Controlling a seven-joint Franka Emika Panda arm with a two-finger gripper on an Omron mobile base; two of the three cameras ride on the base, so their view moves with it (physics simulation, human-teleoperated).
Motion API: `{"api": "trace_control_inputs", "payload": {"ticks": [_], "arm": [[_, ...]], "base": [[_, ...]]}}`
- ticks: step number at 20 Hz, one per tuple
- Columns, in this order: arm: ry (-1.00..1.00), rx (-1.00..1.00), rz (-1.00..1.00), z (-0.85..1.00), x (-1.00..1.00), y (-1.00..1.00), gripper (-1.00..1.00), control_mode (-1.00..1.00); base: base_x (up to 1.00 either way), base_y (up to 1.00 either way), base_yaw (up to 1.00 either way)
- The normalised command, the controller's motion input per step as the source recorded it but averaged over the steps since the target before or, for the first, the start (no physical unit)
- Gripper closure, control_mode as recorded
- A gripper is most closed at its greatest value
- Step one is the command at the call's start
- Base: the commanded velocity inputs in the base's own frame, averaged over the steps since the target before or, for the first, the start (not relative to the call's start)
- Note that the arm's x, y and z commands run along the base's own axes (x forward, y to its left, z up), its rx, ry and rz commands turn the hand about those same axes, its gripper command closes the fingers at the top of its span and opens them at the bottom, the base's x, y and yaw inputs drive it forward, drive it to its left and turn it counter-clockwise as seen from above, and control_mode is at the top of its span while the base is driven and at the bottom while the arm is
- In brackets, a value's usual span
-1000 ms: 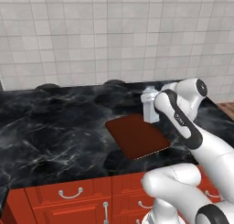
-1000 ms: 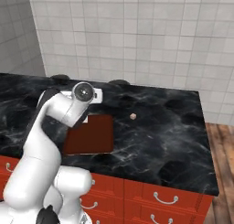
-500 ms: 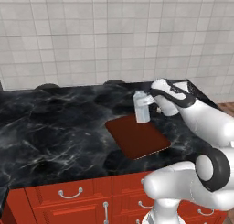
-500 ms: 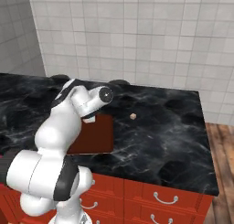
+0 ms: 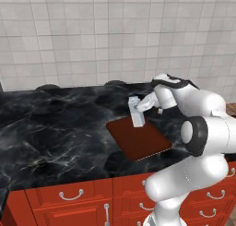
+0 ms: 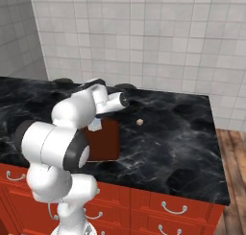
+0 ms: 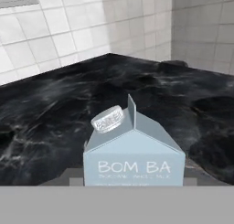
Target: Take out the milk from the fridge and place it on the tray on the counter. Then take the sugar cube near the tray and place it in the tray.
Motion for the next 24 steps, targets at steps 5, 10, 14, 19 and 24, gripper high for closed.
{"api": "trace_control_inputs", "payload": {"ticks": [5, 10, 14, 19, 24], "arm": [[-0.05, 0.00, 0.19, -0.34, 0.23, 0.10, 1.00, -1.00], [-0.18, 0.00, 0.09, -0.20, 0.19, 0.02, 1.00, -1.00], [-0.16, 0.01, 0.06, -0.33, 0.23, 0.10, 1.00, -1.00], [-0.09, 0.10, 0.05, -0.12, 0.23, 0.09, 1.00, -1.00], [-0.01, 0.16, 0.07, -0.02, 0.02, 0.00, 1.00, -1.00]], "base": [[0.00, 0.00, 0.00], [0.00, 0.00, 0.00], [0.00, 0.00, 0.00], [0.00, 0.00, 0.00], [0.00, 0.00, 0.00]]}}
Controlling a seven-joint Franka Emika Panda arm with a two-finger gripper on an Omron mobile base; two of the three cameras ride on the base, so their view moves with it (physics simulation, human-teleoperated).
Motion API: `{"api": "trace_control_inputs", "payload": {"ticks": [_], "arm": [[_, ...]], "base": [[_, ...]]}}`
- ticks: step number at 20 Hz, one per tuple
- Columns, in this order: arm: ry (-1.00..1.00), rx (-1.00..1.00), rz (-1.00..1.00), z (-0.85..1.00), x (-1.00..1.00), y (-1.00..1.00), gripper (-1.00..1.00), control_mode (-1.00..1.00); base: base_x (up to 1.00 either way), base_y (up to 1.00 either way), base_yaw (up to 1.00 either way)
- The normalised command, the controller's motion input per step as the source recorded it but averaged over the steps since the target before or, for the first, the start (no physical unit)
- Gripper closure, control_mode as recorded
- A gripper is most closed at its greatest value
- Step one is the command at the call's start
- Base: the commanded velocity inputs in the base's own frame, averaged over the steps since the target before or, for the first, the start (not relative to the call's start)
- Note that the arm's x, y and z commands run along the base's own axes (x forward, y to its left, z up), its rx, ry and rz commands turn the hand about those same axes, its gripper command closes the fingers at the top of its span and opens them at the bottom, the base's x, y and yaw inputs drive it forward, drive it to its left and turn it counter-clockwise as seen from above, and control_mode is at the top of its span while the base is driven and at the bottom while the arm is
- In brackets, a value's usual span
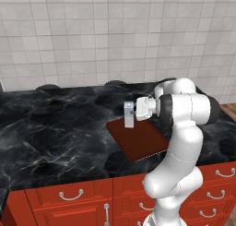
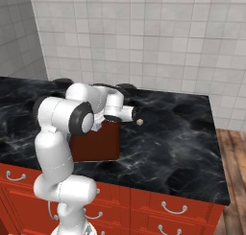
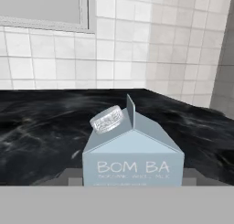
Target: Take out the milk from the fridge and place it on the tray on the counter. Then take the sugar cube near the tray and place it in the tray.
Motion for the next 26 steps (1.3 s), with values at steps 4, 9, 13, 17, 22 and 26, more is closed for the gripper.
{"api": "trace_control_inputs", "payload": {"ticks": [4, 9, 13, 17, 22, 26], "arm": [[0.00, 0.02, 0.06, -0.13, 0.00, 0.08, 1.00, -1.00], [0.00, 0.00, 0.02, -0.18, 0.05, 0.26, 1.00, -1.00], [0.00, 0.01, 0.04, -0.29, 0.03, 0.23, 1.00, -1.00], [0.00, 0.08, 0.06, -0.36, 0.00, 0.04, 1.00, -1.00], [0.01, 0.09, 0.07, -0.46, -0.06, 0.00, 1.00, -1.00], [0.05, 0.07, 0.06, -0.46, -0.01, 0.00, 1.00, -1.00]], "base": [[0.00, 0.00, 0.00], [0.00, 0.00, 0.00], [0.00, 0.00, 0.00], [0.00, 0.00, 0.00], [0.00, 0.00, 0.00], [0.00, 0.00, 0.00]]}}
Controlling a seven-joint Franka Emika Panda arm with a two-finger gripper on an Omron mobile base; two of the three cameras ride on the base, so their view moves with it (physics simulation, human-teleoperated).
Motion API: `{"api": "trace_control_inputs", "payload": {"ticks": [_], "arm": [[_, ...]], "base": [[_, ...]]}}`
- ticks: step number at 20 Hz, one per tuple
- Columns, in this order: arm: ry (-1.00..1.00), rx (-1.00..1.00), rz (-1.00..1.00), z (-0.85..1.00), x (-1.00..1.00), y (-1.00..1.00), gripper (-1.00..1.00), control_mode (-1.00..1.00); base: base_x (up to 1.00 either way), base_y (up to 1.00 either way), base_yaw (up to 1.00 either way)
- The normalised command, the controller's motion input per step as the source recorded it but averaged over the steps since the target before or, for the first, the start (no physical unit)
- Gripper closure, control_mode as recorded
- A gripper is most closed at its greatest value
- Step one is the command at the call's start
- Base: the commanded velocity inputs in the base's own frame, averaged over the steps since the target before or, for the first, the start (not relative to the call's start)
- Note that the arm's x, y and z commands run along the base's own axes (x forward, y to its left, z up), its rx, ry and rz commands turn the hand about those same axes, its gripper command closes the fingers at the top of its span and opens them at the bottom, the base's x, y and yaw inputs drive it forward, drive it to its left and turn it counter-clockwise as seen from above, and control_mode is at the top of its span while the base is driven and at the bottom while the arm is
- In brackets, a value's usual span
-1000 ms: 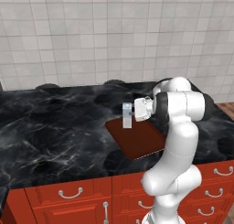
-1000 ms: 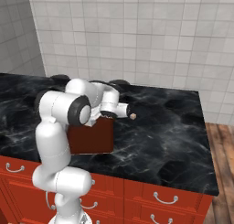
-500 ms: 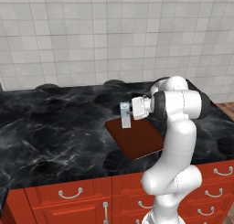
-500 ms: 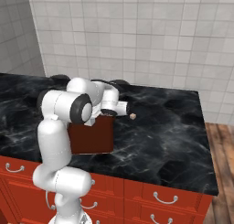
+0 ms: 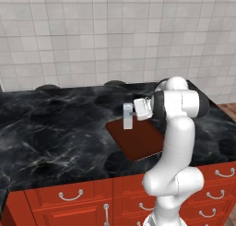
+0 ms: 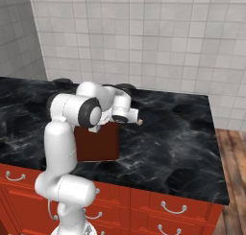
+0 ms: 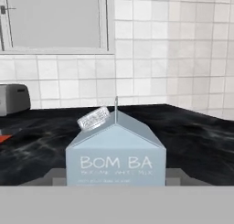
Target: Take out the milk from the fridge and place it on the tray on the counter. Then take the sugar cube near the tray and place it in the tray.
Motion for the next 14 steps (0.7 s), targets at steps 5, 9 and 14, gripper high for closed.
{"api": "trace_control_inputs", "payload": {"ticks": [5, 9, 14], "arm": [[0.01, 0.00, 0.04, -0.40, 0.00, 0.11, -1.00, -1.00], [-0.03, -0.04, 0.05, 0.06, -0.05, 0.16, -1.00, -1.00], [-0.10, -0.06, 0.03, 0.11, -0.18, 0.08, -1.00, -1.00]], "base": [[0.00, 0.00, 0.00], [0.00, 0.00, 0.00], [0.00, 0.00, 0.00]]}}
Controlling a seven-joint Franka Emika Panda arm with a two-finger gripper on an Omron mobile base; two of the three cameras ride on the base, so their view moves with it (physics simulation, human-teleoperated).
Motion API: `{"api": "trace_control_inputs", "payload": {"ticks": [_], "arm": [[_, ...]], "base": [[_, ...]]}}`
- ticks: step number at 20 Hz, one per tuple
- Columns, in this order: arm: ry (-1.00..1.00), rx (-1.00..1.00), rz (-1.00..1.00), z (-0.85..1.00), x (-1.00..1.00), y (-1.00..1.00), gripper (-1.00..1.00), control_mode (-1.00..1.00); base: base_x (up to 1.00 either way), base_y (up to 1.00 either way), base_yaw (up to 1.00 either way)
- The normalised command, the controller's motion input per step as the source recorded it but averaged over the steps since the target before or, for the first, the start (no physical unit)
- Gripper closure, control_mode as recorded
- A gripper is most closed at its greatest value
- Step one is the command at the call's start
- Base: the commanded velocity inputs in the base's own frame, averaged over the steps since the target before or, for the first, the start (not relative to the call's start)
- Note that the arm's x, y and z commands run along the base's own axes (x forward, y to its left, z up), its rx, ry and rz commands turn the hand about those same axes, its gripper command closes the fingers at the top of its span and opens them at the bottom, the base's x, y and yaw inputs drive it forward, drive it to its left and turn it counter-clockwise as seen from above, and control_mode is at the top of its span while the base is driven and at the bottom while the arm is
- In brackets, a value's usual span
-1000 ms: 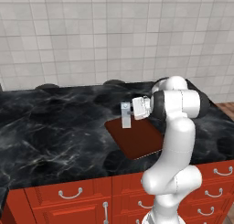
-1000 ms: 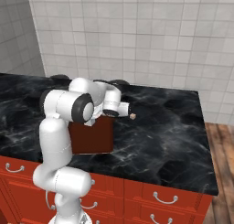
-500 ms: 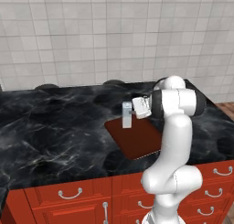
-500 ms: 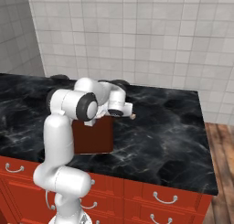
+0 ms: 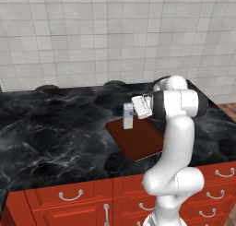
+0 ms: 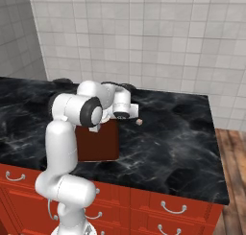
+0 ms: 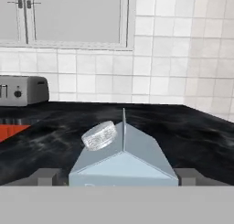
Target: Take out the milk from the fridge and place it on the tray on the counter. Then take the sugar cube near the tray and place it in the tray.
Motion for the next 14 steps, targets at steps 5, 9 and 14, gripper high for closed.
{"api": "trace_control_inputs", "payload": {"ticks": [5, 9, 14], "arm": [[-0.14, -0.03, 0.00, 0.22, -0.24, 0.00, -1.00, -1.00], [-0.17, -0.02, 0.00, 0.47, -0.20, -0.04, -1.00, -1.00], [-0.15, 0.00, 0.00, 0.24, -0.05, -0.42, -1.00, -1.00]], "base": [[0.00, 0.00, 0.00], [0.00, 0.00, 0.00], [0.00, 0.00, 0.00]]}}
